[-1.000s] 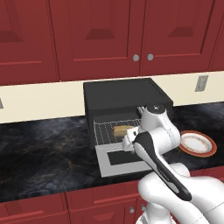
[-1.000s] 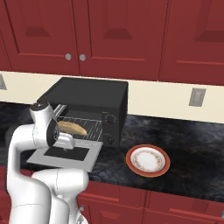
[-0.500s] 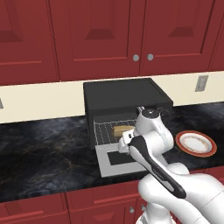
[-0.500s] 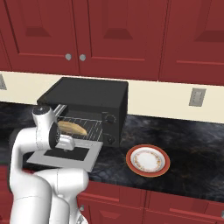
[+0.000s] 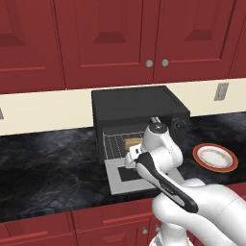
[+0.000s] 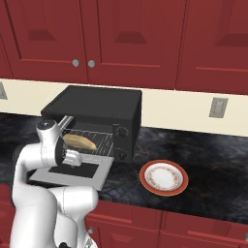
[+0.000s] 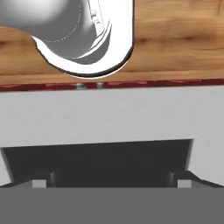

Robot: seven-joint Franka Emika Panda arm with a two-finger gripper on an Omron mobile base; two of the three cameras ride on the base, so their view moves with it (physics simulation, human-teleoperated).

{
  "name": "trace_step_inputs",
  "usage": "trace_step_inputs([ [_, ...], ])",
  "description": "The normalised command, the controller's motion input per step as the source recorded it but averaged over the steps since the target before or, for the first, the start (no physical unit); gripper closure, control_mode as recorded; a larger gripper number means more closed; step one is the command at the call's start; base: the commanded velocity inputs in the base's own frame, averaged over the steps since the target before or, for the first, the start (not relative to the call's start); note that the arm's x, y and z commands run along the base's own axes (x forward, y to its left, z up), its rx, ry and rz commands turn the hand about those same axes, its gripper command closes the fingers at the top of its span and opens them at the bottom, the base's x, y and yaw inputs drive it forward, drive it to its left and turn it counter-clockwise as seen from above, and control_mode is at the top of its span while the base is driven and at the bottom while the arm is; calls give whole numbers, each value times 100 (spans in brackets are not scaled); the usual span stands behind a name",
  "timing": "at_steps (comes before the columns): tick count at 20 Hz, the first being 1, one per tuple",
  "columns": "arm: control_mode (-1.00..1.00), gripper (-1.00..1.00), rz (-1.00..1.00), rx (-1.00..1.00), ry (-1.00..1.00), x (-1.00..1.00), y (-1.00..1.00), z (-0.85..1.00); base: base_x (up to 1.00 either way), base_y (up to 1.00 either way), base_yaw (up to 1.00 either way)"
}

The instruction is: Pull the toaster oven rack outwards. Pick up the baguette from the plate and place it on the toaster oven rack. Close the toaster oven door fully and set the temperature to the lowest setting.

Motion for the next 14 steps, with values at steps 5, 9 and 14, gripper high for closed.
trace_step_inputs([
  [5, -100, -100, 0, 0, 0, 17, 0, -12, 0, 0, 0],
  [9, -100, -100, 0, 0, 0, 11, 0, -17, 0, 0, 0],
  [14, -100, -100, 0, 0, 0, 11, 0, -21, 0, 0, 0],
])
